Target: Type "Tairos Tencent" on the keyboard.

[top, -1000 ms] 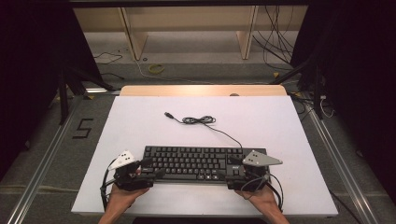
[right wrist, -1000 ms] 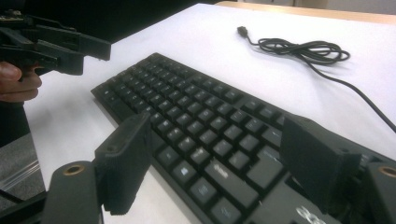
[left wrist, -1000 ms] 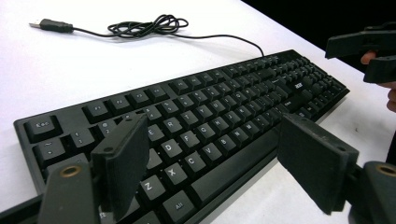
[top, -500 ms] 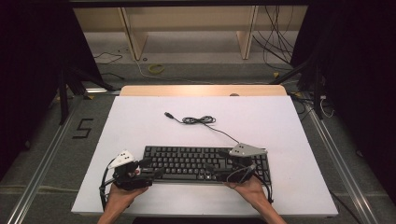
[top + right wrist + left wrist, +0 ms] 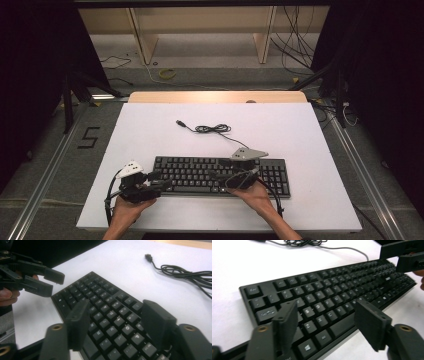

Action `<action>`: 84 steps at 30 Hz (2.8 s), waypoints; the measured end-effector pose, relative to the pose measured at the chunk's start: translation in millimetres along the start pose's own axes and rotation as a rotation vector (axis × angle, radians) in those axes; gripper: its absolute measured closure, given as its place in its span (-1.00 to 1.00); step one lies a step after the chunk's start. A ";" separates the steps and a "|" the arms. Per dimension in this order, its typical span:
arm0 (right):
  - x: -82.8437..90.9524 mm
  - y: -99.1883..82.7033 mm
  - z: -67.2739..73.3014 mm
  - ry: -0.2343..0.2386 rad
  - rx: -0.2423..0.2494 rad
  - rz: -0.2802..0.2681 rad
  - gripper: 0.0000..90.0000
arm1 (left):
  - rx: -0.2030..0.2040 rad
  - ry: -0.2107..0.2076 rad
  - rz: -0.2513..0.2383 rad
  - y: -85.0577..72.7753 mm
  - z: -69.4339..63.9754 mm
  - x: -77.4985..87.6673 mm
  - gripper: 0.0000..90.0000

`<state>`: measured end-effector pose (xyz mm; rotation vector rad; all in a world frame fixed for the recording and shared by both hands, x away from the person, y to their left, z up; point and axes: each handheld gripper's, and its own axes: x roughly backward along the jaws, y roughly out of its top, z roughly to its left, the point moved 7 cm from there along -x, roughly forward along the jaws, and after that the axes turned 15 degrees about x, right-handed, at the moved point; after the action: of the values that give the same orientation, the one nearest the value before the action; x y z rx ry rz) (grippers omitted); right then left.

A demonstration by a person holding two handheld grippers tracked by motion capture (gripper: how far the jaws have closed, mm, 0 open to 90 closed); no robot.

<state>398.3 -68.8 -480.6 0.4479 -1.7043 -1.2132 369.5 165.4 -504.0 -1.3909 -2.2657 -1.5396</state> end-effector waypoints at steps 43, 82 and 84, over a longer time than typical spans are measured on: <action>-90.0 8.0 17.6 0.031 0.021 0.179 1.00 | 0.011 0.179 0.110 -8.1 31.6 -1.8 0.98; -99.9 8.0 23.7 0.024 0.002 0.214 1.00 | 0.012 0.184 0.132 -9.3 30.1 -5.1 0.97; -97.6 9.6 23.8 0.022 0.003 0.203 0.98 | 0.015 0.172 0.123 -7.4 28.8 -4.1 0.91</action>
<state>426.0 19.4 -521.0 0.2813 -1.6888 -1.0544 378.3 184.3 -525.6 -1.3116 -2.0488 -1.5365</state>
